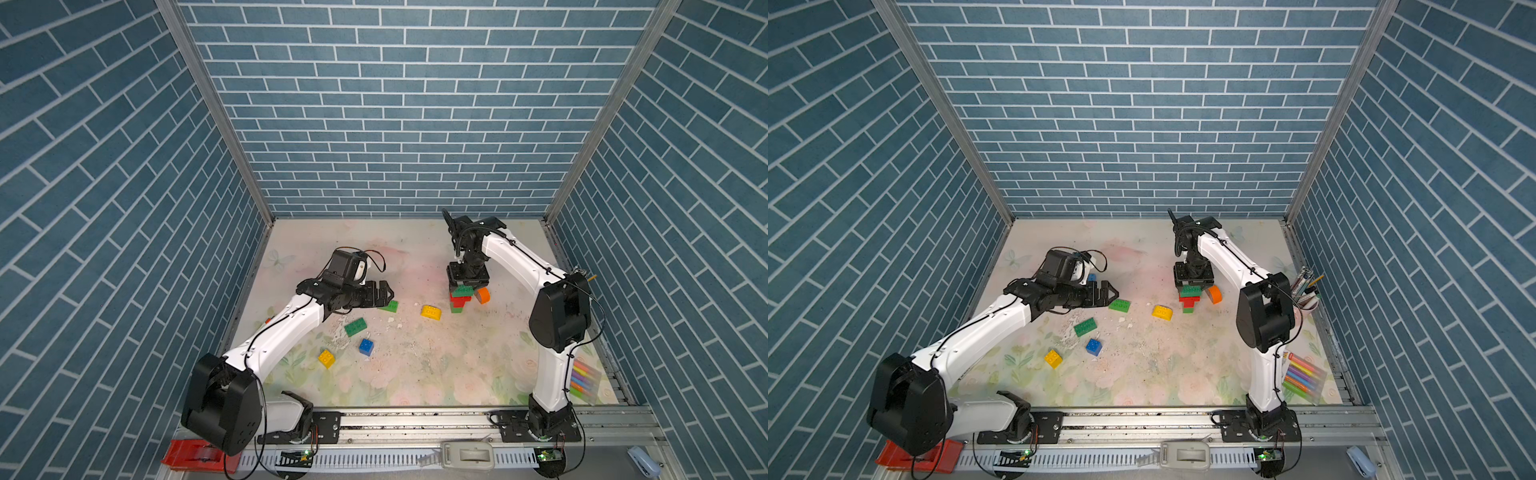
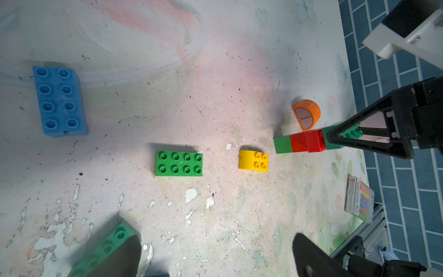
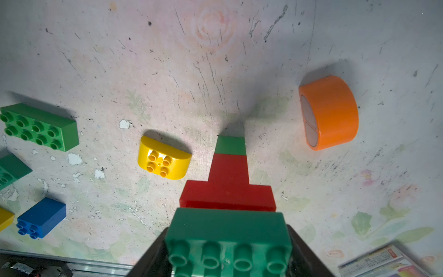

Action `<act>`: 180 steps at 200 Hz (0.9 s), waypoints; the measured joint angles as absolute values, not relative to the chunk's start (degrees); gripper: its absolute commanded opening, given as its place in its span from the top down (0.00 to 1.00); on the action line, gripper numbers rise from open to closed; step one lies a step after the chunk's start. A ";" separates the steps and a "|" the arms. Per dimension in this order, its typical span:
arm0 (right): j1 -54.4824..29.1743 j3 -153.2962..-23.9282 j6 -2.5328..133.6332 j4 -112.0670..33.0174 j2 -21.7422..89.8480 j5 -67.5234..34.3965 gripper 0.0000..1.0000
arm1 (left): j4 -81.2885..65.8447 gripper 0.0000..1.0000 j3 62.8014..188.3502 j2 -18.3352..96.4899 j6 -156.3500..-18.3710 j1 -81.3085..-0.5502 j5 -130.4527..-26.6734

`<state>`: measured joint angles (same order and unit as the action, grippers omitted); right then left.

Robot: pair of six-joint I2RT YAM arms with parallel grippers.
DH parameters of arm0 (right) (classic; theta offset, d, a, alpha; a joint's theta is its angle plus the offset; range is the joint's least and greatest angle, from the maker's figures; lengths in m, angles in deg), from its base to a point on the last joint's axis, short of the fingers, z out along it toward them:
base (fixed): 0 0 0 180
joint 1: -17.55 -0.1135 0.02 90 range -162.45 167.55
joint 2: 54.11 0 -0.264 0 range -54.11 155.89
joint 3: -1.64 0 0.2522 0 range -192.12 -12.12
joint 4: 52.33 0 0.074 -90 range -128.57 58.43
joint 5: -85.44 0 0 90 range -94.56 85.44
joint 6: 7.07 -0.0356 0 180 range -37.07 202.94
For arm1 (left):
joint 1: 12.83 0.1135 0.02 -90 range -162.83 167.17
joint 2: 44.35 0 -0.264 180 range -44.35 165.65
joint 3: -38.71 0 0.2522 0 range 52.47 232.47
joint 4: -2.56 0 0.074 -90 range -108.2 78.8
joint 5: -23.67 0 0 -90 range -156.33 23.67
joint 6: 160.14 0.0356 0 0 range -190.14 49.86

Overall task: Assemble an ice cream with lego
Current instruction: Assemble the lego brick with the lego brick.

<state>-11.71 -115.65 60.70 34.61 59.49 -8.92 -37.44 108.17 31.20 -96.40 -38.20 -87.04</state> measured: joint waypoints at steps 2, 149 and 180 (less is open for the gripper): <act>-11.71 -115.63 60.70 34.59 59.49 -8.92 0.45 | -37.44 0.01 108.17 31.20 -96.40 -38.20 -87.04; -11.77 -114.88 59.21 34.77 59.71 -9.56 0.46 | -37.49 0.00 108.46 31.20 -96.20 -38.09 -86.98; -11.77 -114.90 58.75 34.70 59.71 -9.54 0.46 | -37.49 0.01 108.46 31.20 -96.18 -38.00 -86.98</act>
<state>-11.77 -114.90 58.75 34.70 59.71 -9.54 -37.49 108.46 31.20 -96.18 -38.00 -86.98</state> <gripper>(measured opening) 0.665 0.995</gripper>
